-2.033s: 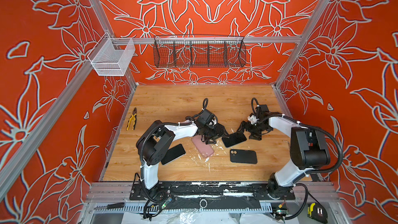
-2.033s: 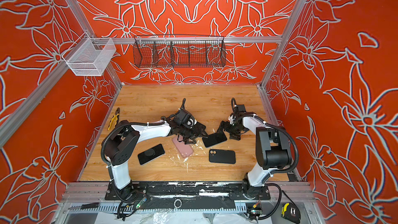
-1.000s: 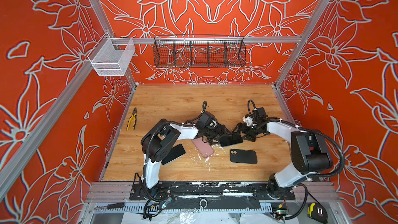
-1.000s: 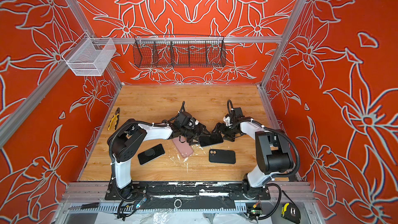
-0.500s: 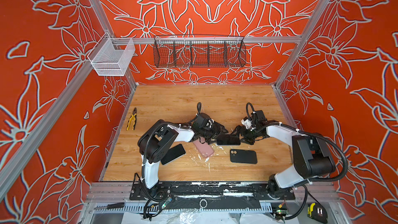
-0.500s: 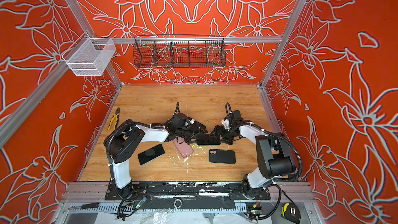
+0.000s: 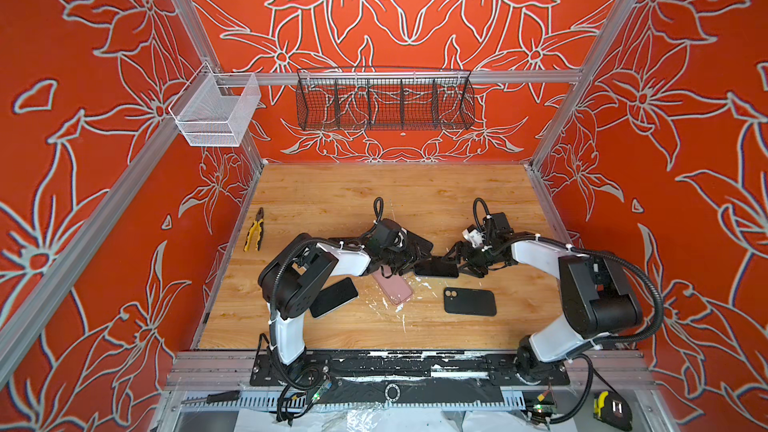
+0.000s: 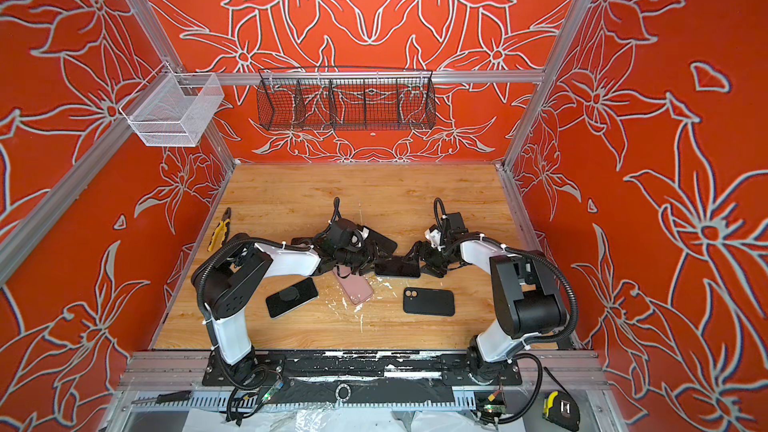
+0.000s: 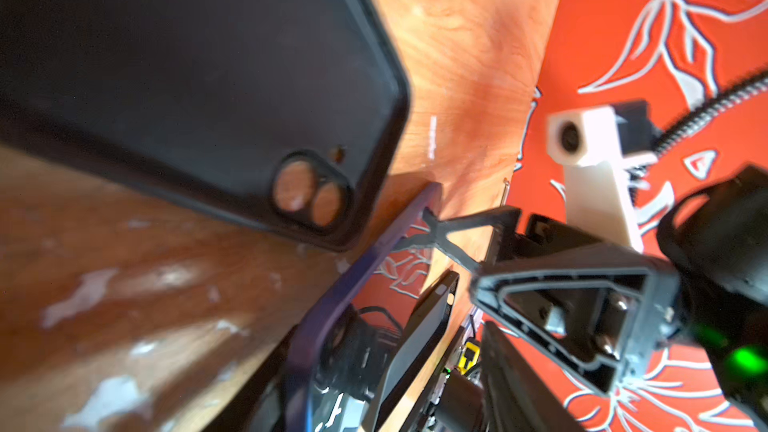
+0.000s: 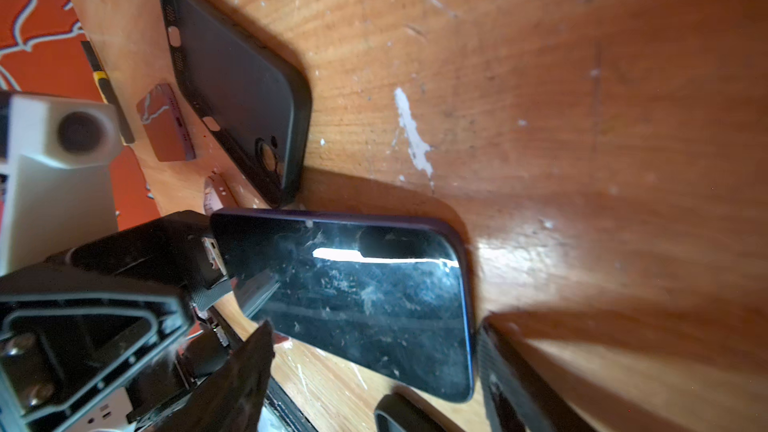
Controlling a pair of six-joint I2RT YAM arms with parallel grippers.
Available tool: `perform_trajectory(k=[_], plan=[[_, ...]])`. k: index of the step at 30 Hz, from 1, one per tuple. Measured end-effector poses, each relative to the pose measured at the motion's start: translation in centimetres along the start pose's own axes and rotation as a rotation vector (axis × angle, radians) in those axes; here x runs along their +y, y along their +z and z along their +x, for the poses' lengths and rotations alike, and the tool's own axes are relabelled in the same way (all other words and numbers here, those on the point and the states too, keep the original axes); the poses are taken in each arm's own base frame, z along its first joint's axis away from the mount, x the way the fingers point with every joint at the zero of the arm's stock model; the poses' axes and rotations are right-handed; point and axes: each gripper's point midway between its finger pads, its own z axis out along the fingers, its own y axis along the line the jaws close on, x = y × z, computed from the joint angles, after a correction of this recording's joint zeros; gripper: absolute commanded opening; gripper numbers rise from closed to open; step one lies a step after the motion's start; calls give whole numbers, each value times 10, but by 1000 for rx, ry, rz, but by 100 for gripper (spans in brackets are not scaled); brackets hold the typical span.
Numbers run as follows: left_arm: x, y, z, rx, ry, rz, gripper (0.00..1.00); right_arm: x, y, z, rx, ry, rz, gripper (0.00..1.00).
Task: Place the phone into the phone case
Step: 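Close both grippers on the edges of the purple-edged phone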
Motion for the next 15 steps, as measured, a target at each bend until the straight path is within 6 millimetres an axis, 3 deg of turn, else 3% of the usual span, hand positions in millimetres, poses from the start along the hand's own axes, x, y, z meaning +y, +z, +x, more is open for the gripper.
perform_trajectory(k=[6, 15], plan=[[-15, -9, -3, -25, 47, 27, 46, 5, 5, -2, 6, -10, -30, 76], [-19, -9, -5, -28, 59, 22, 26, 8, 7, -2, 12, -11, -50, 75]])
